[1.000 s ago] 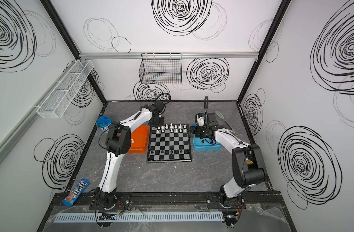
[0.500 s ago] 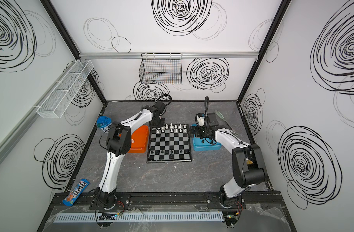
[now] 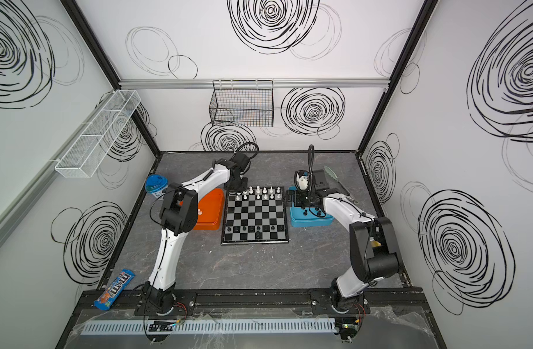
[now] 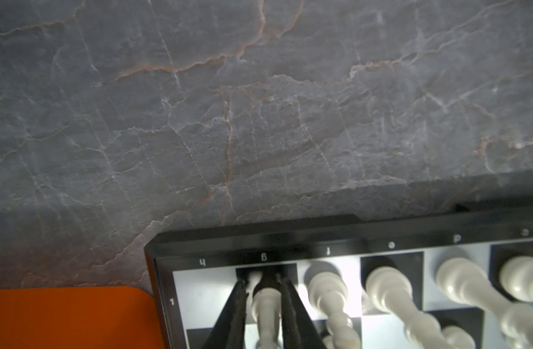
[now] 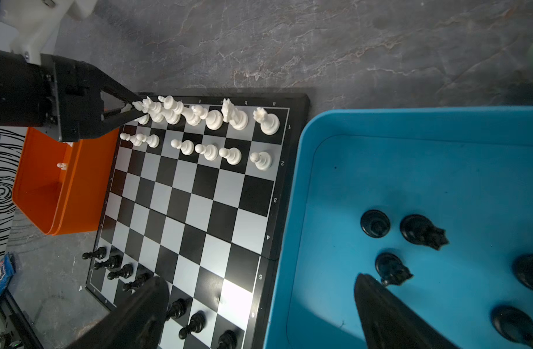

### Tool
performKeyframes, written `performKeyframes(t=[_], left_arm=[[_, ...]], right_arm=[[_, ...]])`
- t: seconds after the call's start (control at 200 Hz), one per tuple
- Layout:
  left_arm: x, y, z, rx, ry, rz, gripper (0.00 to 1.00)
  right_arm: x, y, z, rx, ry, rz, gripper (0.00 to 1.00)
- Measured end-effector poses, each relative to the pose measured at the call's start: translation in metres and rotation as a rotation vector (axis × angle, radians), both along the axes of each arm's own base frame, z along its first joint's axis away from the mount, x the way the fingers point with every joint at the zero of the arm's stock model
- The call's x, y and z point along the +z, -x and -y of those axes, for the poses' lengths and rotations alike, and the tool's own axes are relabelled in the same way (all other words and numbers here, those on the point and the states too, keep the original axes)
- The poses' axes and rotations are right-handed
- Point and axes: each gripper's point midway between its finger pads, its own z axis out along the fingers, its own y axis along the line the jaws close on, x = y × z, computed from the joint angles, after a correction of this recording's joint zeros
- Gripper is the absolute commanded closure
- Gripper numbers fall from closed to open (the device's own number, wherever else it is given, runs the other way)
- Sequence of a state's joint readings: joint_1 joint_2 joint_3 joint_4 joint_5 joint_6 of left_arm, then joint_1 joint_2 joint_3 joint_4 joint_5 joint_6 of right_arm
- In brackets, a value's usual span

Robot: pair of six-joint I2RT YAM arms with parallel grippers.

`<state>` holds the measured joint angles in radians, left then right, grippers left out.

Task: Set up the chess pieces on the board
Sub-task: 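Lower the white piece onto an empty square in the board's farthest row, then open the left gripper and raise it back over the orange tray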

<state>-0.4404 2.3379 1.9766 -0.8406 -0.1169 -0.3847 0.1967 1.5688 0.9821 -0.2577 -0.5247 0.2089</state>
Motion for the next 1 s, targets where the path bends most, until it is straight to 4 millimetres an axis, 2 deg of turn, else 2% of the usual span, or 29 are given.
performKeyframes(t=[0.2, 0.5, 0.821, 1.001], left_arm=[[0.0, 0.0, 0.0, -0.002, 0.0, 0.0, 0.64], [0.006, -0.004, 0.002, -0.002, 0.008, 0.017, 0.58], [0.03, -0.008, 0.003, -0.001, 0.025, 0.061, 0.57], [0.057, -0.01, 0.001, 0.001, 0.04, 0.11, 0.56]], right_arm=[[0.0, 0.0, 0.0, -0.001, 0.0, 0.0, 0.0], [0.0, 0.0, 0.0, -0.001, 0.001, -0.001, 0.0], [0.0, 0.001, 0.001, -0.002, 0.003, -0.004, 0.0], [0.005, 0.002, 0.003, -0.008, 0.009, 0.001, 0.0]])
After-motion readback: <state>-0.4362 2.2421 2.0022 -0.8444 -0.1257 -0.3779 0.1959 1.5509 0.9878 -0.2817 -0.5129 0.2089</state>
